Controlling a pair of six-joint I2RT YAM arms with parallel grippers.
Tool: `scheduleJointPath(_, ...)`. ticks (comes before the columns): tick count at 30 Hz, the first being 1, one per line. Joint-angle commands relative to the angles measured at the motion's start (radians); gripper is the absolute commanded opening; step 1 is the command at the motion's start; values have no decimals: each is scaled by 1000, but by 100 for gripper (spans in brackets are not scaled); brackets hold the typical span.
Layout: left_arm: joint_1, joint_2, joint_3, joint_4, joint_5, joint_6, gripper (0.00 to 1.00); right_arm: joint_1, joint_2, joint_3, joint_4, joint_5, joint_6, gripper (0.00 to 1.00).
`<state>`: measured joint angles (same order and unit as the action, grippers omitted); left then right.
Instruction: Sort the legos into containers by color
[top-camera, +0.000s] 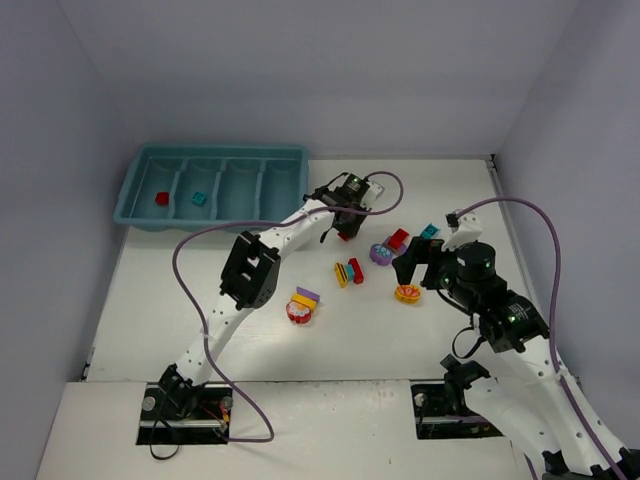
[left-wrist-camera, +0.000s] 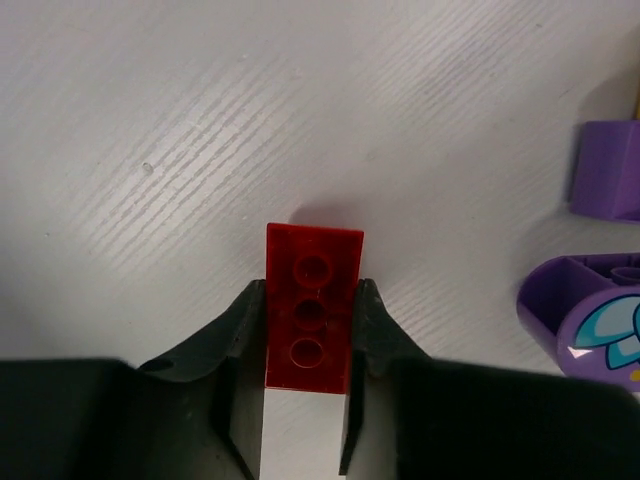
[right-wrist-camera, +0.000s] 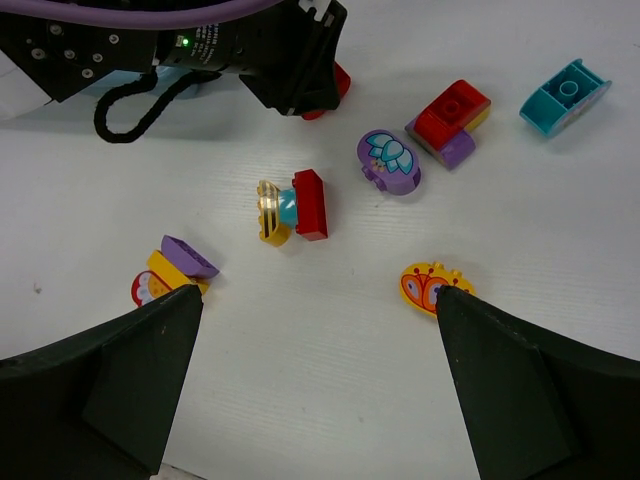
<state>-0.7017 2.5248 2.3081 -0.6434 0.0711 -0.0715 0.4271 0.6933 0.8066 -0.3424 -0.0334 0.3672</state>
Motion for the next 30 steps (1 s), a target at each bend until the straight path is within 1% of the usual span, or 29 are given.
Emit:
scheduleJointPath(1,8,-125,-28,77,-42,12,3,2,-8,-1,29,9,3,100)
scheduleJointPath(3,18,-204,-56,105,-57,7,0,2,-3,5,29,12,-2,100)
scheduleJointPath(7,80,-320,-71,71,-132,-19,0,2,21,23,31,15,-14,100)
scheduleJointPath(8,128,-374,-85,59,-128,-20,0,2,37,28,31,13,-17,100)
scheduleJointPath(10,188,-434,-131,62,-128,-8,0,2,52,42,31,12,-28,100)
scheduleJointPath(11,223,-489,-188,74,-135,1,0,2,69,46,31,12,-31,100)
scheduleJointPath(12,298,-510,-209,79,-143,13,0,1,80,49,31,12,-36,100)
scheduleJointPath(14,379,-544,-220,39,-154,16,0,2,107,60,33,7,-42,100)
scheduleJointPath(15,456,-549,-219,28,-154,31,0,2,117,65,34,3,-47,100)
scheduleJointPath(17,527,-558,-222,22,-174,47,0,2,139,69,36,-6,-59,100)
scheduleJointPath(18,592,-555,-220,25,-185,58,0,2,146,71,39,-10,-62,100)
scheduleJointPath(19,626,-552,-216,28,-183,56,0,2,150,71,42,-13,-68,100)
scheduleJointPath(21,691,-522,-193,25,-160,32,0,4,163,72,43,-14,-74,100)
scheduleJointPath(22,759,-490,-158,19,-130,26,1,2,173,72,46,-16,-74,100)
scheduleJointPath(24,806,-454,-132,21,-123,15,6,2,186,72,49,-17,-76,100)
scheduleJointPath(26,862,-390,-83,13,-119,15,7,2,205,72,48,-19,-70,100)
scheduleJointPath(27,879,-368,-63,8,-117,15,8,2,213,74,48,-23,-60,100)
scheduleJointPath(30,930,-313,-39,33,-96,-11,18,2,236,71,49,-26,-44,100)
